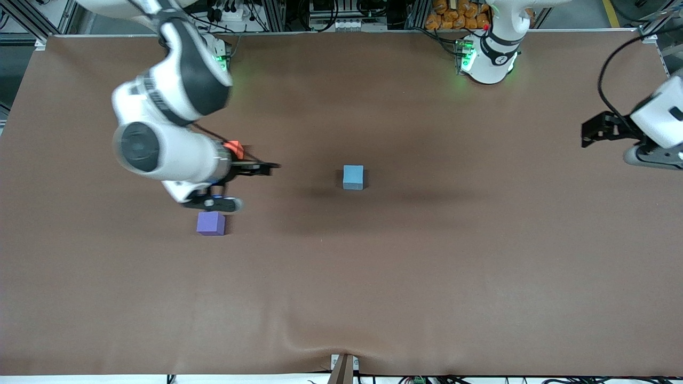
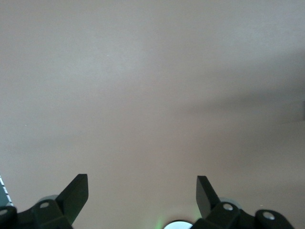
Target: Place blue block between orange and purple blocks
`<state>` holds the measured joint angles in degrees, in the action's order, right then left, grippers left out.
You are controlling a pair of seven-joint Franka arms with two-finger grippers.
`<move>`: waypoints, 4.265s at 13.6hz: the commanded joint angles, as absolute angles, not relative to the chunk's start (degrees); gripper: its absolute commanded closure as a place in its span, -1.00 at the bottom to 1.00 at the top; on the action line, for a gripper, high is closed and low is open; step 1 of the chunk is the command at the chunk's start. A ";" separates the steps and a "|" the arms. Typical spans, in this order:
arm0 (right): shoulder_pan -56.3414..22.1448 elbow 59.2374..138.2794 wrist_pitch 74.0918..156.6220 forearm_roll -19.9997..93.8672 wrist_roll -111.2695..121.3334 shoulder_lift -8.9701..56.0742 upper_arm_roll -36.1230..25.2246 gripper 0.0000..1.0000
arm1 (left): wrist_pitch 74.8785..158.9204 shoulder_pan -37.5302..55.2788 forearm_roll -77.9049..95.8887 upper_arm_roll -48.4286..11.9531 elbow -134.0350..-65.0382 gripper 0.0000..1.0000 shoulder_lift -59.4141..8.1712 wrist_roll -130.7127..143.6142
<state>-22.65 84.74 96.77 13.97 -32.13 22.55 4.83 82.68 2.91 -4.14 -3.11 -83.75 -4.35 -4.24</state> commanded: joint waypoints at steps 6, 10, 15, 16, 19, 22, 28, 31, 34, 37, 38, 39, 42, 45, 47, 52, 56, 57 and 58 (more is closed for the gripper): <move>-37.25 87.19 125.91 14.60 -39.29 37.33 4.83 -1.00 | 78.75 4.39 -1.41 -0.79 -84.64 -1.00 -0.18 -1.67; -39.55 87.19 128.93 12.22 -39.46 39.99 4.83 -1.00 | 78.40 4.40 -1.50 -0.97 -84.46 -1.00 -0.18 -1.58; -41.74 87.19 132.62 12.04 -42.27 42.36 4.75 -1.00 | 78.31 4.49 -2.55 -0.88 -84.20 -1.00 -0.26 -1.49; -41.75 87.27 132.63 12.04 -42.36 42.54 4.66 -1.00 | 78.31 4.40 -2.55 -0.62 -84.20 -1.00 -0.26 -1.76; -42.98 87.10 134.64 10.73 -45.52 44.47 4.66 -1.00 | 79.19 4.31 -2.55 -0.53 -84.20 -1.00 -0.96 -1.85; -43.50 87.28 134.21 8.44 -45.96 44.74 4.66 -0.44 | 79.36 4.48 -2.29 -0.79 -84.20 -1.00 -1.05 -1.76; -36.94 85.34 117.82 9.05 -45.88 37.03 4.57 1.00 | 80.07 4.48 -1.67 -0.88 -84.29 -1.00 -1.06 -1.67; -27.11 85.87 106.29 8.53 -39.42 29.02 4.48 1.00 | 80.16 4.40 -1.76 -0.88 -84.29 -1.00 -1.14 -1.76; -15.68 87.53 100.73 8.53 -22.37 26.81 4.39 1.00 | 80.24 4.48 -1.67 -0.88 -84.37 -1.00 -1.14 -1.76; -12.40 96.99 105.09 6.60 -17.86 22.78 4.31 1.00 | 80.33 4.40 -1.67 -0.88 -84.29 -1.00 -1.23 -1.76; -11.87 100.42 107.90 6.24 -16.36 21.37 4.22 1.00 | 80.33 4.48 -1.67 -0.88 -84.37 -1.00 -1.23 -1.76; -10.04 102.89 109.58 6.24 -13.65 20.92 4.13 1.00 | 80.33 4.48 -1.76 -0.88 -84.29 -1.00 -1.23 -1.76; -8.35 108.35 114.32 5.89 -10.73 20.92 4.04 1.00 | 80.33 4.39 -1.76 -0.88 -84.37 -1.00 -1.32 -1.76; -8.09 115.82 123.37 5.89 -9.40 20.48 4.04 1.00 | 80.33 4.74 -1.93 -0.97 -84.37 -1.00 -1.49 -1.85; -8.09 119.60 128.30 5.89 -9.23 20.65 4.04 1.00 | 80.33 4.66 -2.02 -0.97 -84.37 -1.00 -1.49 -1.84; -8.09 122.78 131.66 5.89 -9.14 21.01 4.04 1.00 | 80.33 4.48 -2.46 -0.97 -84.37 -1.00 -1.76 -1.85; -8.09 124.63 134.12 5.89 -9.14 21.01 4.13 1.00 | 80.24 4.48 -2.29 -0.97 -84.46 -1.00 -2.11 -1.50; -8.09 124.80 134.73 5.89 -9.14 21.09 4.04 1.00 | 80.24 4.40 -2.37 -0.97 -84.46 -1.00 -2.02 -1.49; -8.17 124.80 134.74 5.89 -9.05 21.18 4.04 1.00 | 80.24 4.39 -2.37 -0.97 -84.38 -1.00 -2.11 -1.49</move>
